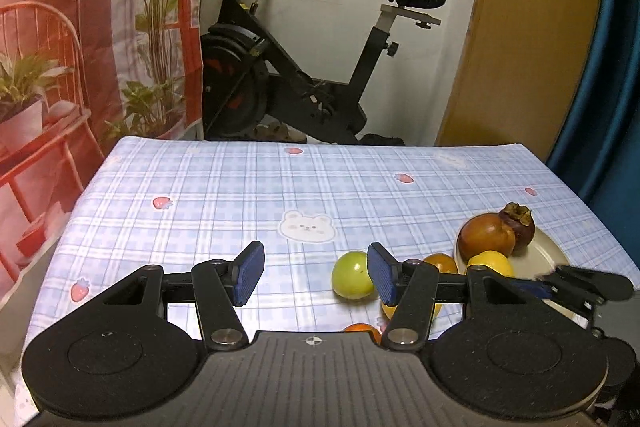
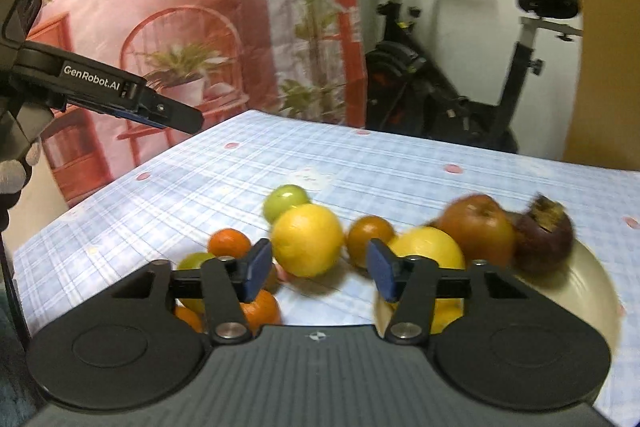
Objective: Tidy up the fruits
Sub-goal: 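Move the left tool back to the fruit pile over the yellow lemon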
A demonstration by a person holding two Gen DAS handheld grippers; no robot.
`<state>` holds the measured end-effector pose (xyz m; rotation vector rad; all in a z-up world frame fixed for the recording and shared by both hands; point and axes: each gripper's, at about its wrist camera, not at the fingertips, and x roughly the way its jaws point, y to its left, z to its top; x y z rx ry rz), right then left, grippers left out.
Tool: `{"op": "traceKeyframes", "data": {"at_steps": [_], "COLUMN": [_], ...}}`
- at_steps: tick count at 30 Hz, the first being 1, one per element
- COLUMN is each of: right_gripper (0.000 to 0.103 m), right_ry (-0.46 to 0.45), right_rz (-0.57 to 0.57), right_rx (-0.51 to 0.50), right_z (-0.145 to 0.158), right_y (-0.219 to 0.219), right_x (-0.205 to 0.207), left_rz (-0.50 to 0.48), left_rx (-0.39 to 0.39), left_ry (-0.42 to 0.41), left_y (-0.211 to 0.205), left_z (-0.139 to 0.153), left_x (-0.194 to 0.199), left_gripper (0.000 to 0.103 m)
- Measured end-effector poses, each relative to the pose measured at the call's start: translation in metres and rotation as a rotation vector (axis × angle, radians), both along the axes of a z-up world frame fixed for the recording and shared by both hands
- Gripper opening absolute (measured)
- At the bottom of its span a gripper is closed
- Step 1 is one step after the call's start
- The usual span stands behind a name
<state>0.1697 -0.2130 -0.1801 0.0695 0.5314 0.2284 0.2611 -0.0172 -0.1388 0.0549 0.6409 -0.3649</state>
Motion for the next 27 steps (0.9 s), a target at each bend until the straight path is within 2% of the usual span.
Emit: {"op": "traceKeyframes", "data": {"at_steps": [5, 11, 12, 19, 27], "right_gripper": [0.051, 0.05, 0.046, 0.044, 0.043], "right_ry": [-0.02, 0.028, 0.043, 0.03, 0.016], "right_rz": [0.04, 0.046, 0.052, 0.053, 0.026], "right_rx": [-0.075, -0.132, -0.133, -0.096, -0.053], "right_z": [0.002, -0.011, -0.014, -0.016, -0.017], "right_y": [0.023, 0.037, 0.038, 0.03, 0.021], "right_x": [0.031, 0.064, 0.066, 0.038, 0.015], "left_rz": [-0.003, -0.007, -0.011, -0.051, -0.154], "left_rx": [-0.02, -0.054, -0.057, -0.078, -0.096], "left_ry": [0.021, 0.043, 0.047, 0.094, 0.186], "left_y": [-0.001, 0.001, 0.001, -0.012, -0.048], "left_z": [-0.012, -0.022, -0.024, -0.036, -0.056], "left_x": [0.003, 0.003, 0.003, 0.008, 0.016], "left_gripper": [0.058, 0.056, 0.056, 0.055, 0.055]}}
